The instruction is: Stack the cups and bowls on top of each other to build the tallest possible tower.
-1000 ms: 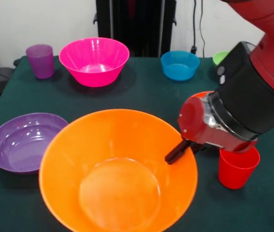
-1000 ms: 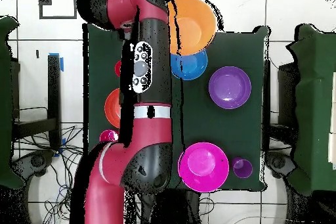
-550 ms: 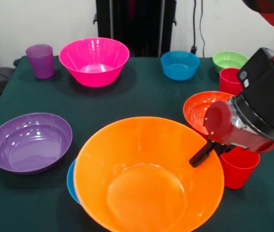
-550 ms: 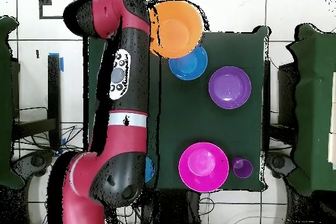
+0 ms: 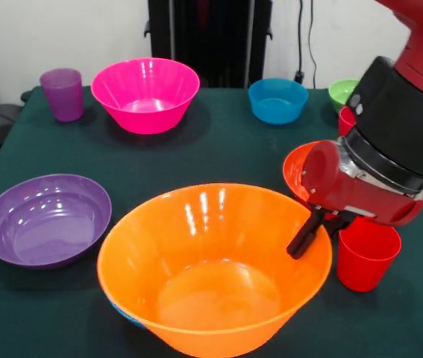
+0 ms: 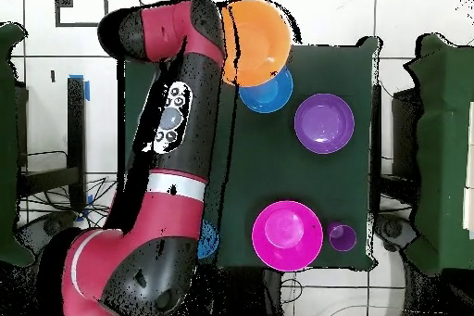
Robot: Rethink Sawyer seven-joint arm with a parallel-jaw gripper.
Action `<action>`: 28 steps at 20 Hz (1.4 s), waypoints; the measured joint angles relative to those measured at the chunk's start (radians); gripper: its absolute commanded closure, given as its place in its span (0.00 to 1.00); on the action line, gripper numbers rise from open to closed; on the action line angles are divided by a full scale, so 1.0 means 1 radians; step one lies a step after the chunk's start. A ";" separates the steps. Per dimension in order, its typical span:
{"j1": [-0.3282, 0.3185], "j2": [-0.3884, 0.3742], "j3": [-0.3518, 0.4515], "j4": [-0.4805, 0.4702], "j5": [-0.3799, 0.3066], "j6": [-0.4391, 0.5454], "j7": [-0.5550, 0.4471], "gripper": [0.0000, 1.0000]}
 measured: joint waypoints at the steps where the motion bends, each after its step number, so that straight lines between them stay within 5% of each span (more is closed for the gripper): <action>1: -0.006 -0.015 0.016 0.021 0.000 -0.038 0.000 1.00; 10: -0.054 -0.087 0.096 0.106 -0.007 -0.182 0.000 1.00; 28: -0.008 -0.057 0.068 0.105 -0.113 -0.076 0.000 1.00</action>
